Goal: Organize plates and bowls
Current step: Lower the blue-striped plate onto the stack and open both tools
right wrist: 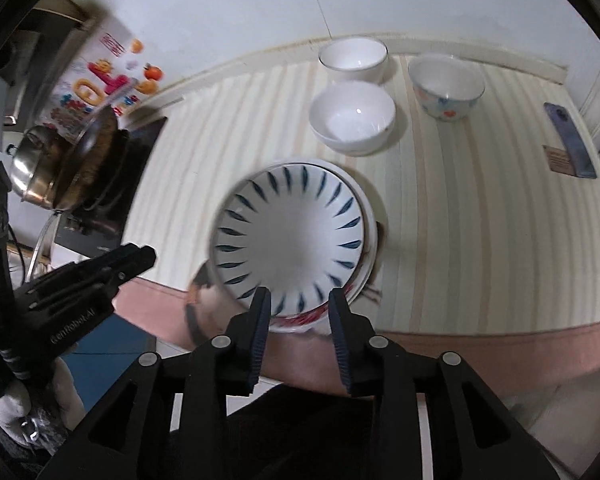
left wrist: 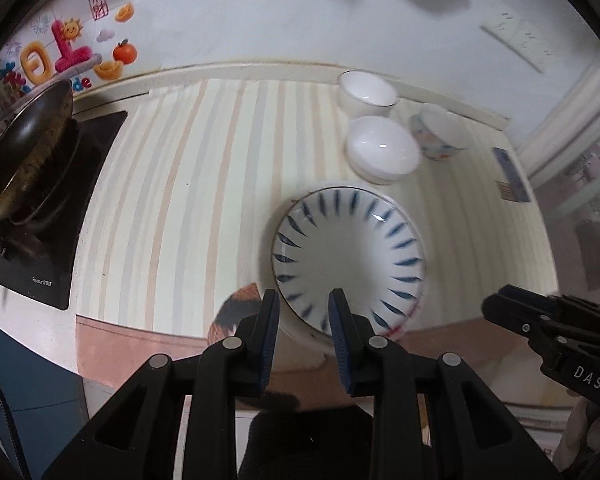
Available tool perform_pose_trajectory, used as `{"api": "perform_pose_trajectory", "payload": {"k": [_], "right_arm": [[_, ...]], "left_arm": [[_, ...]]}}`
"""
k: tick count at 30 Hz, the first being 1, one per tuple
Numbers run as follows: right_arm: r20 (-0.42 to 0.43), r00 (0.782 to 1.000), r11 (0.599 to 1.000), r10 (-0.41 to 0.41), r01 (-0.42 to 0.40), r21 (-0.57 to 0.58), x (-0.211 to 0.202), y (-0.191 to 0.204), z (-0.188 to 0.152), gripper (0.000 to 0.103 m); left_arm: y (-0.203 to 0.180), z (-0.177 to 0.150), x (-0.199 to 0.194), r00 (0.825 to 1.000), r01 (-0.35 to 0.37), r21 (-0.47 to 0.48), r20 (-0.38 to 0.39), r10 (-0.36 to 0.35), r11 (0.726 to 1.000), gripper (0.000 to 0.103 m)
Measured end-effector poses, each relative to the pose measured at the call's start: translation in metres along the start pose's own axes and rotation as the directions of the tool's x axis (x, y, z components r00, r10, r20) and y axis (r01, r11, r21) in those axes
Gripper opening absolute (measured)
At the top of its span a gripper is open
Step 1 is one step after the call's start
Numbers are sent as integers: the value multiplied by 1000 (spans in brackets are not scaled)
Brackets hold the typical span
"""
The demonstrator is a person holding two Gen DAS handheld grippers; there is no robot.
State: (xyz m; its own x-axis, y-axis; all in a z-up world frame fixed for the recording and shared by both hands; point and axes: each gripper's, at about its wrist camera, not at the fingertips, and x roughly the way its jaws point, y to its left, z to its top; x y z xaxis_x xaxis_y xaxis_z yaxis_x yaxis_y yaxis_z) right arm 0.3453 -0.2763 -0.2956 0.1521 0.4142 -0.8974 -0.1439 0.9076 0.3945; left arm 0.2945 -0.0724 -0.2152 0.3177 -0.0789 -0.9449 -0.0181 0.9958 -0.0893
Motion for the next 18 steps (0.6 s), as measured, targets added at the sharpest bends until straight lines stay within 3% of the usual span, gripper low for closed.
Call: {"api": "perform_pose_trajectory", "payload": {"k": [1,3,4,6,18], "right_arm": [[10,1000,1000,8,-8,1,-9,5,-3,42],[30,1000,1000,4,-4,1,-26,14,-11,65],[39,999,1000,-6,6,-7,-34,19,-15,69],[53,998,1000,-16,16,-10,-47,26,-23,71],[102,995,1000,-11,8,25,-100,38,-51,71]], "left_arm": [[-2,-5,-9,1000,8,12,6,-8,1000,24],[-3,-10,-24,1000,27,18,15,-27,999,27],[-5,-12,-29,999,27,20,22,-27,999,28],[-8,-16,-38,999,28,33,34,-30,999,33],[-8,-29,-72,998,46,59,50,-49,997,33]]}}
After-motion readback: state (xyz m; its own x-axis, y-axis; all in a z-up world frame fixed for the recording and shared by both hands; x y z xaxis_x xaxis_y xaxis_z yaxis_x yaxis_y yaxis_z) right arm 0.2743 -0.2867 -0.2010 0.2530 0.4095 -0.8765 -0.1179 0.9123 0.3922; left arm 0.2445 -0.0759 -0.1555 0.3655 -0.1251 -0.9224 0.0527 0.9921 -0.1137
